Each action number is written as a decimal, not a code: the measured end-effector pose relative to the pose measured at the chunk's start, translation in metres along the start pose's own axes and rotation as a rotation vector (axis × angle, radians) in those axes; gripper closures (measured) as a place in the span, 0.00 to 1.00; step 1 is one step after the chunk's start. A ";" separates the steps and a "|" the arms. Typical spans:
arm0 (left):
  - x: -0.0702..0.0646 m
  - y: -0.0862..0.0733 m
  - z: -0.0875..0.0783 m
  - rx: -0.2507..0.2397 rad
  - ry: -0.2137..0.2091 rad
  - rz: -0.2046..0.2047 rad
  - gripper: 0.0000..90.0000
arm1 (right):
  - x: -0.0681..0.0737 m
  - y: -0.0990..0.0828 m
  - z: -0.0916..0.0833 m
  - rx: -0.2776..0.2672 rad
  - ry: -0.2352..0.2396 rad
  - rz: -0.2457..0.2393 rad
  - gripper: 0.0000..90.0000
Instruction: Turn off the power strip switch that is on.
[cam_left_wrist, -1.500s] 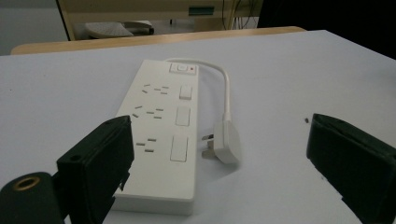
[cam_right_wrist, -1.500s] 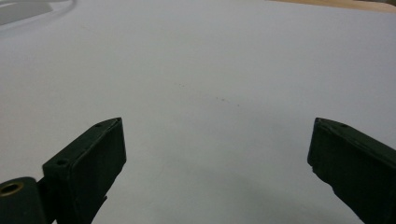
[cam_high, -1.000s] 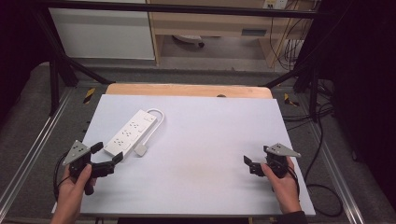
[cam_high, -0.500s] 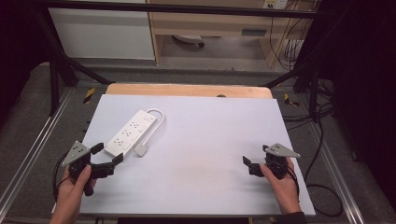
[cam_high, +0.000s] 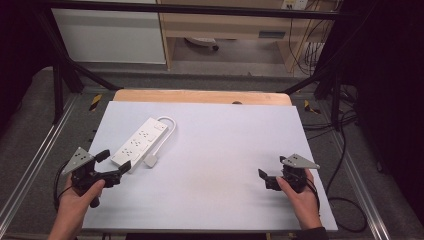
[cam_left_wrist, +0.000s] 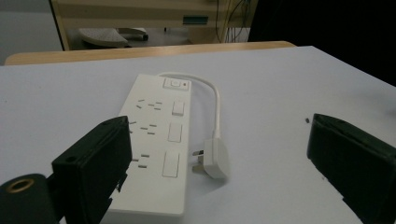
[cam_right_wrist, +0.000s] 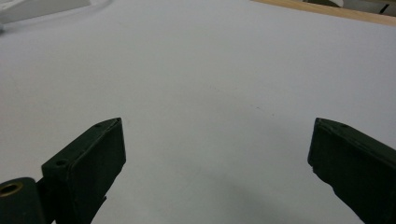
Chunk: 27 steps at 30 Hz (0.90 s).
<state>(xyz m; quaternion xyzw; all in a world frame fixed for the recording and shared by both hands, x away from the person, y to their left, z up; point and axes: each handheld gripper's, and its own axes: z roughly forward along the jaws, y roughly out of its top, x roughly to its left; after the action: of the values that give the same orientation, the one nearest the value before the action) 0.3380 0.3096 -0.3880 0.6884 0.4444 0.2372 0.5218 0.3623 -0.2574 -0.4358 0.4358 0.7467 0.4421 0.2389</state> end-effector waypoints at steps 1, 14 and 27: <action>-0.001 0.001 0.000 0.005 0.010 0.002 0.07 | 0.000 0.000 0.000 0.002 0.000 -0.004 0.05; -0.006 0.016 0.001 0.014 -0.006 0.032 0.07 | 0.001 -0.001 0.001 0.011 0.003 -0.006 0.05; -0.006 0.030 0.007 0.018 -0.021 0.032 0.07 | 0.002 -0.002 0.002 0.014 0.000 0.001 0.05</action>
<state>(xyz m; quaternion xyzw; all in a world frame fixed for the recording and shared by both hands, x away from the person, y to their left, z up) 0.3514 0.2992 -0.3615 0.7026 0.4297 0.2343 0.5166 0.3620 -0.2555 -0.4379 0.4378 0.7495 0.4372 0.2355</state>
